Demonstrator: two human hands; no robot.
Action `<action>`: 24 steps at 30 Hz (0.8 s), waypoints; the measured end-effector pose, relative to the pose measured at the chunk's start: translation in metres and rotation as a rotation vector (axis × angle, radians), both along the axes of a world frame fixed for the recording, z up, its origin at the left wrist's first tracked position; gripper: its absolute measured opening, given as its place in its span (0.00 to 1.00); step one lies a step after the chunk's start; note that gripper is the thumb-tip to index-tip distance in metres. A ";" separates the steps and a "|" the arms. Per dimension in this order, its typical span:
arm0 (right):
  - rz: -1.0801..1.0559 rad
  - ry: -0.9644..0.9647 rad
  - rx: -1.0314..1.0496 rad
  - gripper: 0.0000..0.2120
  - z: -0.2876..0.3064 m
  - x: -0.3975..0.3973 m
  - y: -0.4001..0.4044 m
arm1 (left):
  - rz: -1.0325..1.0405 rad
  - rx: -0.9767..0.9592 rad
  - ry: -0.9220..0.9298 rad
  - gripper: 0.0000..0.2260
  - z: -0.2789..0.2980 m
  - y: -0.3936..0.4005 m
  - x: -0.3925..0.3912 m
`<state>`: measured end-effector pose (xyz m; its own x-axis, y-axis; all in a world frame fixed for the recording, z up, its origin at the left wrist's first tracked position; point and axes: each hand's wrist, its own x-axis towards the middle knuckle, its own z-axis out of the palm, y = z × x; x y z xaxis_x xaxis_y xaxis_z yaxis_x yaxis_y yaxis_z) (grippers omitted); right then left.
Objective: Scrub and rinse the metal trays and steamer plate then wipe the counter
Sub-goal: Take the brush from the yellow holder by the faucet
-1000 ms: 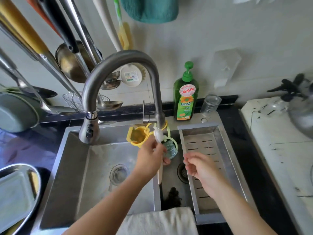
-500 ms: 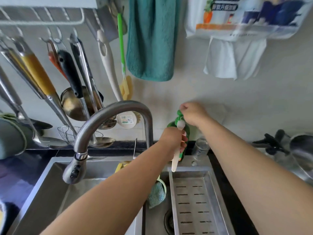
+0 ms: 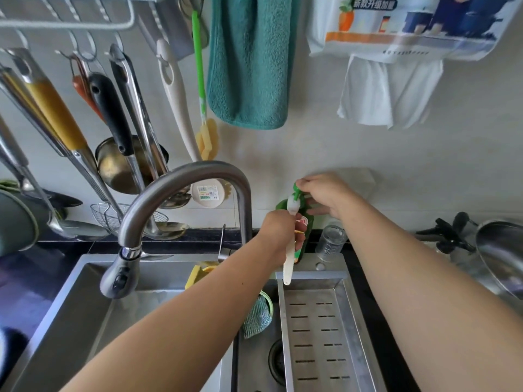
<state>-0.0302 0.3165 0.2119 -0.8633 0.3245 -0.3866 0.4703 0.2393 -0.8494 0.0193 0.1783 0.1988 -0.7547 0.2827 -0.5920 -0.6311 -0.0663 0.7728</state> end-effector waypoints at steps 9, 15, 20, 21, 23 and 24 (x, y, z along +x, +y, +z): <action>-0.049 0.058 0.027 0.05 -0.005 0.001 -0.003 | -0.012 -0.012 0.011 0.14 0.004 -0.002 0.004; -0.044 0.059 0.062 0.02 -0.005 0.000 -0.001 | -0.008 -0.005 0.022 0.17 0.003 -0.004 0.007; -0.033 0.062 0.097 0.09 -0.005 -0.002 0.000 | -0.025 -0.004 0.008 0.17 -0.001 -0.005 0.006; -0.035 0.064 0.101 0.10 -0.005 -0.002 -0.001 | -0.028 -0.004 0.004 0.17 -0.001 -0.005 0.006; -0.041 0.070 0.101 0.11 -0.005 -0.002 -0.003 | -0.028 0.001 -0.005 0.17 -0.001 -0.005 0.005; -0.044 0.071 0.099 0.11 -0.005 -0.002 -0.003 | -0.027 0.001 -0.012 0.18 -0.002 -0.005 0.005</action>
